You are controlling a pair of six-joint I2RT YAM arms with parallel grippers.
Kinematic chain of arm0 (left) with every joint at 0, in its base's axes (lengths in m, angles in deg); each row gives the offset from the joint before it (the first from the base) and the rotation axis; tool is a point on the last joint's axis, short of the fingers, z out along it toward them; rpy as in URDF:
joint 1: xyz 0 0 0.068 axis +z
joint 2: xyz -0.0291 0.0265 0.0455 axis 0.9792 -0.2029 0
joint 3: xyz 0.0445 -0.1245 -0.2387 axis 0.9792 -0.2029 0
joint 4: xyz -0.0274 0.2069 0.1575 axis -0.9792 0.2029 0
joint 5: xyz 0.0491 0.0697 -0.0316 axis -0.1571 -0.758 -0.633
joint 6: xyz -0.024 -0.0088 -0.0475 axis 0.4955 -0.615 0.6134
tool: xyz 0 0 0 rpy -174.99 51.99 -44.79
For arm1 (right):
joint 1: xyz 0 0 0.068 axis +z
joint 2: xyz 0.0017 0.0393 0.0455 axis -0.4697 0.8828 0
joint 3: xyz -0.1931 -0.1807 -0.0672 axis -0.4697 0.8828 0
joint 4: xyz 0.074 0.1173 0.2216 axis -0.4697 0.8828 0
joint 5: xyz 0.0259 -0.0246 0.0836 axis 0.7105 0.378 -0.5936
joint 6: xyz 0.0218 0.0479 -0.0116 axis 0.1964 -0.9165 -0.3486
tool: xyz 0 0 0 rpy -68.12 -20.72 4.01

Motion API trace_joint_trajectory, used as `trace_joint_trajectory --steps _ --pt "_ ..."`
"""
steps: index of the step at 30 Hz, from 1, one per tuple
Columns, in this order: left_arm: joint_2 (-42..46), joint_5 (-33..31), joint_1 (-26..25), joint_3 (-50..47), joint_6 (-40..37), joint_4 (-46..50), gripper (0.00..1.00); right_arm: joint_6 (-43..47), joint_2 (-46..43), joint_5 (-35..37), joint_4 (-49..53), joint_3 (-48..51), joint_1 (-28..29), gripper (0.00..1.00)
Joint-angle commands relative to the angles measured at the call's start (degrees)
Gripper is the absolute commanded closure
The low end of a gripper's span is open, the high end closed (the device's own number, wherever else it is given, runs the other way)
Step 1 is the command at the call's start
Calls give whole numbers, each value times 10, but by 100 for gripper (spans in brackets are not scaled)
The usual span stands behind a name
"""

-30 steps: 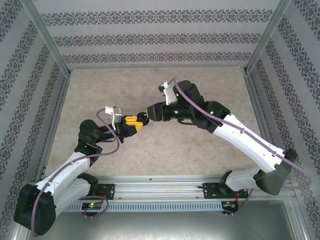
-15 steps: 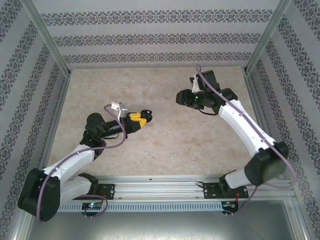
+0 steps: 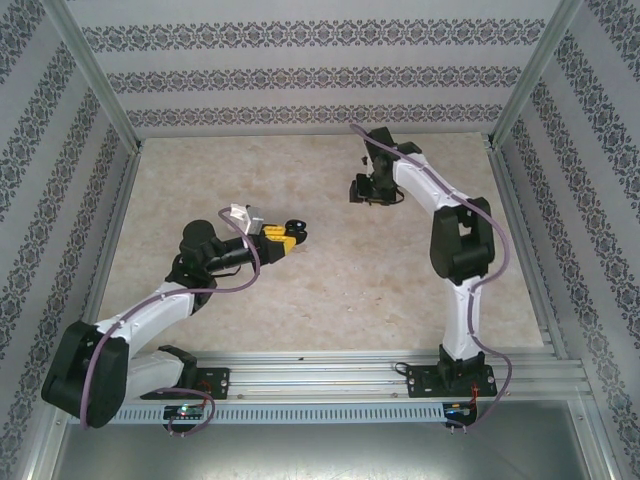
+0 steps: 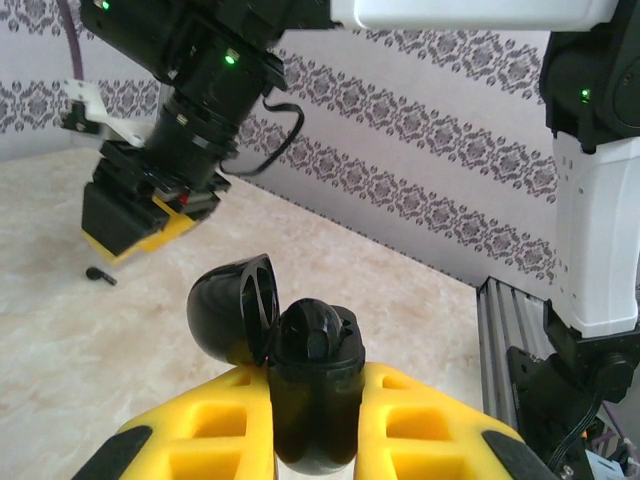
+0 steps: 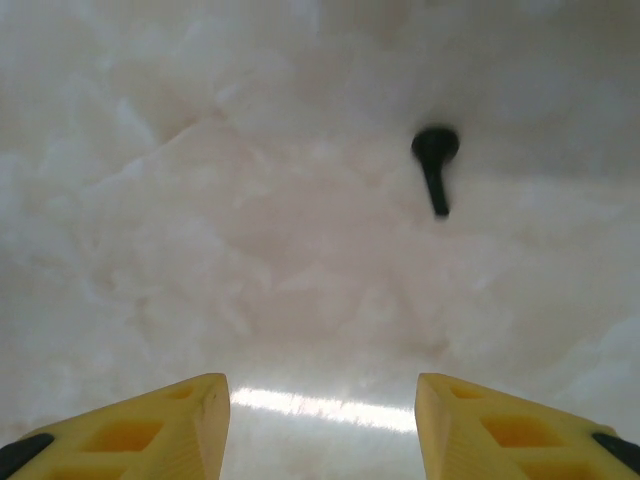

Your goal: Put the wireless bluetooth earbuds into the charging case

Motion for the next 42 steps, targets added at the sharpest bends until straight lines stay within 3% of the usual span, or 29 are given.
trace_joint_trajectory --steps 1,8,14,21,27,42 --pt "-11 -4 3 18 -30 -3 100 38 48 59 73 -78 -8 48" --pt "-39 -24 3 27 -53 -17 100 56 164 73 142 -234 -21 47" --pt "-50 -24 2 29 -52 -23 100 60 223 57 164 -304 -27 49" --pt "-30 -36 3 19 -57 -6 100 64 242 47 164 -300 -26 63" --pt "-12 -42 3 14 -55 8 100 75 222 49 148 -252 -14 77" --pt "118 -52 3 -7 -49 93 100 55 52 32 37 30 20 89"
